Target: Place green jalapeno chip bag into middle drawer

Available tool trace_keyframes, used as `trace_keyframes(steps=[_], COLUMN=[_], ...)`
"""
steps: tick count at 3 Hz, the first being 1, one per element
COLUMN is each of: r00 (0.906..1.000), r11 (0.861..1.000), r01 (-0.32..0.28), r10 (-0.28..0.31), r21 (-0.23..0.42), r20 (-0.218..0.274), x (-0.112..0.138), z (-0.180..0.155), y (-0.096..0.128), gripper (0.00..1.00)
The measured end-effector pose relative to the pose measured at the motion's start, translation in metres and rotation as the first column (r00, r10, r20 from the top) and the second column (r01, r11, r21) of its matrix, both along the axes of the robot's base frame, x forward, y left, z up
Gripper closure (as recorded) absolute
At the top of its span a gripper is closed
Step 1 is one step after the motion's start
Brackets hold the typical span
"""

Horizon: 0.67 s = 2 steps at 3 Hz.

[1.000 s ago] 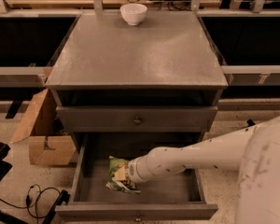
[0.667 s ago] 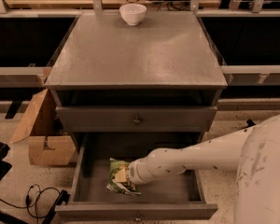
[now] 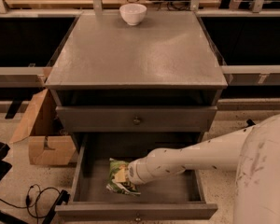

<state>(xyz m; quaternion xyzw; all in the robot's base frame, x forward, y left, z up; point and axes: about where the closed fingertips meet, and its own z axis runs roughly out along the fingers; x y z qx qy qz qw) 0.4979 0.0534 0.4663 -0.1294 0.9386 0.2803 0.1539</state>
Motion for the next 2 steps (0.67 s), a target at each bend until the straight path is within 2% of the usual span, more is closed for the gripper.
trace_keyframes(steps=[1,2], r00=[1.0000,1.0000], r11=[1.000,1.000], r01=[0.000,0.000], r10=[0.000,0.000], r21=[0.000,0.000], r20=[0.000,0.000], x=[0.0000,0.0000], z=[0.0000,0.0000], y=[0.0000,0.0000], gripper=[0.12,0.00])
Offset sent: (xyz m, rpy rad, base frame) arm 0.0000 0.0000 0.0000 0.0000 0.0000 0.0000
